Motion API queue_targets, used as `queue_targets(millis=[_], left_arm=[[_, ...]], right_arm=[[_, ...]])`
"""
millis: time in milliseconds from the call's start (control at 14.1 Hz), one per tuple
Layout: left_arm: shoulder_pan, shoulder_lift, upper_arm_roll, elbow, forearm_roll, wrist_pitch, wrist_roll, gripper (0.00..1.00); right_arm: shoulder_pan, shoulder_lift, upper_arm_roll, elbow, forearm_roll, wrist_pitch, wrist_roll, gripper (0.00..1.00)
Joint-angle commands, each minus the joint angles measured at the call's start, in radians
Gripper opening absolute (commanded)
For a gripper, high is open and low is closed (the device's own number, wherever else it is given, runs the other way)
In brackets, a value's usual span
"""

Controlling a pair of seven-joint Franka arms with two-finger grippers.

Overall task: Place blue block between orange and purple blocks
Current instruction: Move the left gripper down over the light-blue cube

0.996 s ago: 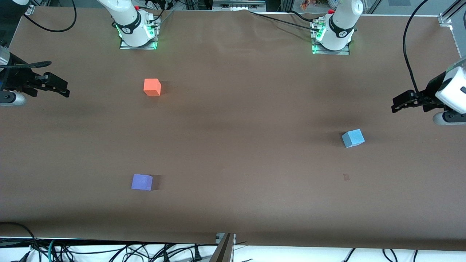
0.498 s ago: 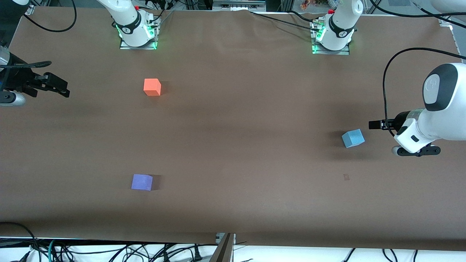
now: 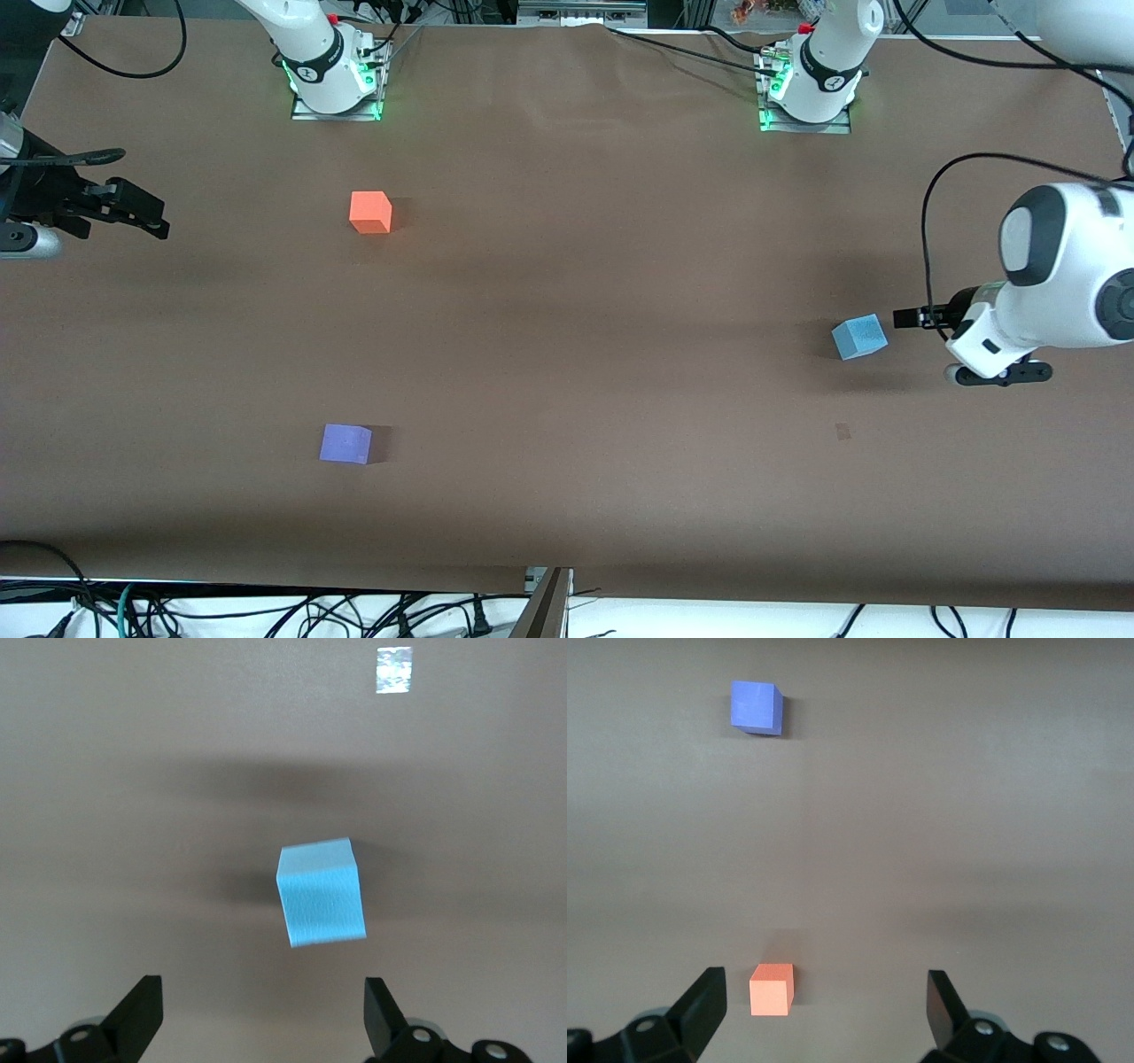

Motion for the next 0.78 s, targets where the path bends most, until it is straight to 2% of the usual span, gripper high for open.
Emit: queue_targets(millis=[0, 284, 498, 711], left_arm=[[-0.007, 0.082, -0.011, -0.025, 0.011, 0.138, -0.01, 1.0], [-0.074, 0.122, -0.02, -0.022, 0.01, 0.173, -0.191, 1.0], [-0.067, 0.161, -0.02, -0.024, 0.023, 0.216, -0.175, 1.0], [-0.048, 0.161, -0.02, -0.021, 0.02, 0.198, -0.13, 1.0]], right_arm=[[0.0, 0.001, 0.004, 0.01, -0.004, 0.001, -0.011, 1.0], [-0.002, 0.003, 0.004, 0.01, -0.004, 0.005, -0.011, 1.0], [-0.003, 0.003, 0.004, 0.01, -0.002, 0.005, -0.011, 1.0], [-0.003, 0.003, 0.004, 0.01, -0.002, 0.008, -0.011, 1.0]])
